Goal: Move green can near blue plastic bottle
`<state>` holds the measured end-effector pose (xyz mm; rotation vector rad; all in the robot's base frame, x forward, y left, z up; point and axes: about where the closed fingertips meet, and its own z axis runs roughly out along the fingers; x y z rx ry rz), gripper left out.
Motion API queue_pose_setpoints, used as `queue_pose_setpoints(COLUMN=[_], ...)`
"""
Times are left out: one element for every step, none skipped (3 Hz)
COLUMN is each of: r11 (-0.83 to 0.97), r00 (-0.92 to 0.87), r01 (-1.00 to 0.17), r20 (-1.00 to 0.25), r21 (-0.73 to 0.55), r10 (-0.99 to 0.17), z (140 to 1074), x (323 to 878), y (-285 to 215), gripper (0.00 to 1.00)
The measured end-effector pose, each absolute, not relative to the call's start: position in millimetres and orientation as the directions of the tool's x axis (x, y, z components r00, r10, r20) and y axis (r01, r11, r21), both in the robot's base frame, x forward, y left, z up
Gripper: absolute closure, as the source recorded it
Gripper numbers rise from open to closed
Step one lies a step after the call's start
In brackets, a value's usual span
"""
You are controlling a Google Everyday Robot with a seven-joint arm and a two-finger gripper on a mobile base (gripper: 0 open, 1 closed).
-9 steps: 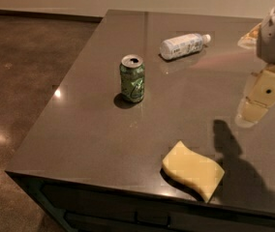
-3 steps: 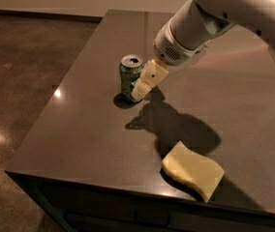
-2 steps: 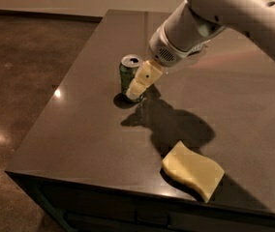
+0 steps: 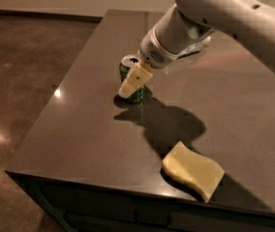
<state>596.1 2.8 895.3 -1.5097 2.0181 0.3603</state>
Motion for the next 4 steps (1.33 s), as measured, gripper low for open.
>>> queue_pose_setpoints(r11=[0.312, 0.313, 0.363, 0.453], r00=[-0.184, -0.186, -0.212, -0.266], r01=[-0.943, -0.944, -0.922, -0.876], r20=[-0.602, -0.608, -0.613, -0.620], r21=[-0.114, -0.109, -0.132, -0.163], r10=[-0.777, -0.772, -0.761, -0.738], z=[894, 896, 910, 931], x=[596, 597, 611, 634], y=[10, 13, -4, -42], gripper=[0.39, 0.62, 0.87, 1.00])
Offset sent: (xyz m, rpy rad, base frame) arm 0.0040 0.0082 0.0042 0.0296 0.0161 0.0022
